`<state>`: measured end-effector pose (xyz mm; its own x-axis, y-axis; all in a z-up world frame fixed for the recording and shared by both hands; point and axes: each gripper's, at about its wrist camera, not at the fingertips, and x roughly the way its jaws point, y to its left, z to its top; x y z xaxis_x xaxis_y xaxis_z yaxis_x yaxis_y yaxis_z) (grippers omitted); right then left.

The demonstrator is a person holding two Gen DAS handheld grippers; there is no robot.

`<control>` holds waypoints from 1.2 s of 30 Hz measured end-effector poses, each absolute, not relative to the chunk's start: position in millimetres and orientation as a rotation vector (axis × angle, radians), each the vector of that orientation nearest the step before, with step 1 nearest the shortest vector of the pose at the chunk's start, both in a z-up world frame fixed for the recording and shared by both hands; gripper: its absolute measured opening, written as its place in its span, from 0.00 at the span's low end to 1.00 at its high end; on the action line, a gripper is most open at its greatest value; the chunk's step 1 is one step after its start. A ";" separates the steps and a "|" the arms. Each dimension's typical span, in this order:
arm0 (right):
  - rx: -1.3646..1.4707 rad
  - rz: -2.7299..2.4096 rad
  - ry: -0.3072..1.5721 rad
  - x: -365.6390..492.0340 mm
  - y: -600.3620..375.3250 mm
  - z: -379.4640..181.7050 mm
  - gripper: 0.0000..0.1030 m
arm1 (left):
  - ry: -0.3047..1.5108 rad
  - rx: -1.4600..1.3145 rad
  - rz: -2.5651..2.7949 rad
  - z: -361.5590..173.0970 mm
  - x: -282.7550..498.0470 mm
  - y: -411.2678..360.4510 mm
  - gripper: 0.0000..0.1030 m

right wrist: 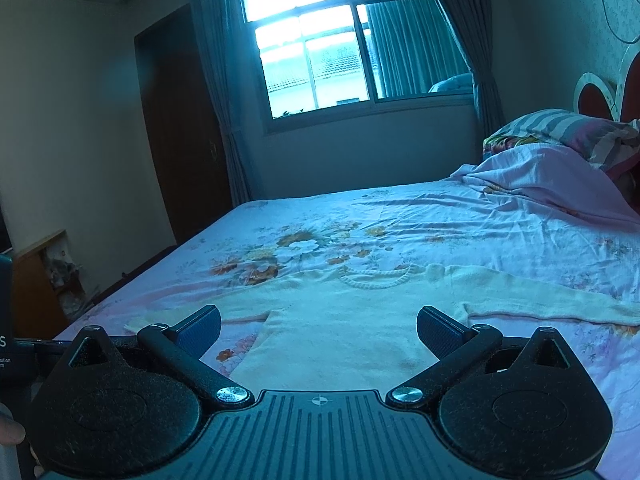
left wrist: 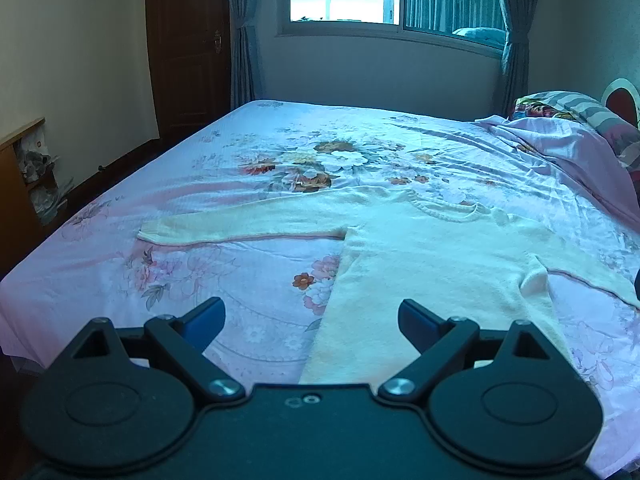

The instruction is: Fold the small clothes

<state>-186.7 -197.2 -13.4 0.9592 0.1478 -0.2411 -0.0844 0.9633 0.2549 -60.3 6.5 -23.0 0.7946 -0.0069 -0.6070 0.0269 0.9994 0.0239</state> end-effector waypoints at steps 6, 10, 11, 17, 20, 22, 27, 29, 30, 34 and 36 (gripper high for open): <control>0.246 0.112 0.280 -179.9 -196.5 -17.3 1.00 | 0.662 0.033 -0.007 -26.7 -52.8 8.4 0.90; 0.253 0.110 0.288 -175.2 -196.1 -19.7 1.00 | 0.668 0.031 0.000 -29.5 -47.2 11.9 0.90; 0.252 0.110 0.287 -174.8 -196.5 -20.0 1.00 | 0.668 0.031 0.002 -30.2 -45.8 12.3 0.90; 0.240 0.097 0.306 -163.0 -196.3 -25.8 1.00 | 0.685 0.031 0.013 -37.0 -33.1 16.5 0.90; 0.234 0.091 0.317 -154.7 -196.4 -28.5 1.00 | 0.698 0.016 0.022 -41.4 -23.0 22.0 0.90; 0.225 0.083 0.317 -149.5 -196.5 -30.0 1.00 | 0.703 0.005 0.033 -44.3 -15.8 26.0 0.90; 0.219 0.073 0.351 -128.7 -194.1 -35.3 1.00 | 0.733 0.002 0.044 -54.6 7.6 36.9 0.90; 0.228 0.075 0.366 -119.1 -193.5 -38.9 1.00 | 0.745 -0.015 0.043 -59.6 18.8 42.9 0.90; 0.230 0.077 0.377 -113.1 -192.6 -41.2 1.00 | 0.748 -0.022 0.046 -62.2 23.5 45.4 0.90; 0.223 0.072 0.401 -91.9 -191.4 -50.0 1.00 | 0.781 -0.052 0.061 -75.2 51.2 60.0 0.90; 0.228 0.074 0.424 -79.0 -190.6 -55.0 1.00 | 0.792 -0.074 0.078 -80.9 65.2 69.1 0.90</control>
<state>-79.0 -190.6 -55.0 0.9091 0.1188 -0.3993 -0.0241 0.9719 0.2343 65.2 69.1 -80.9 0.6996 0.0422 -0.7133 -0.0976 0.9945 -0.0369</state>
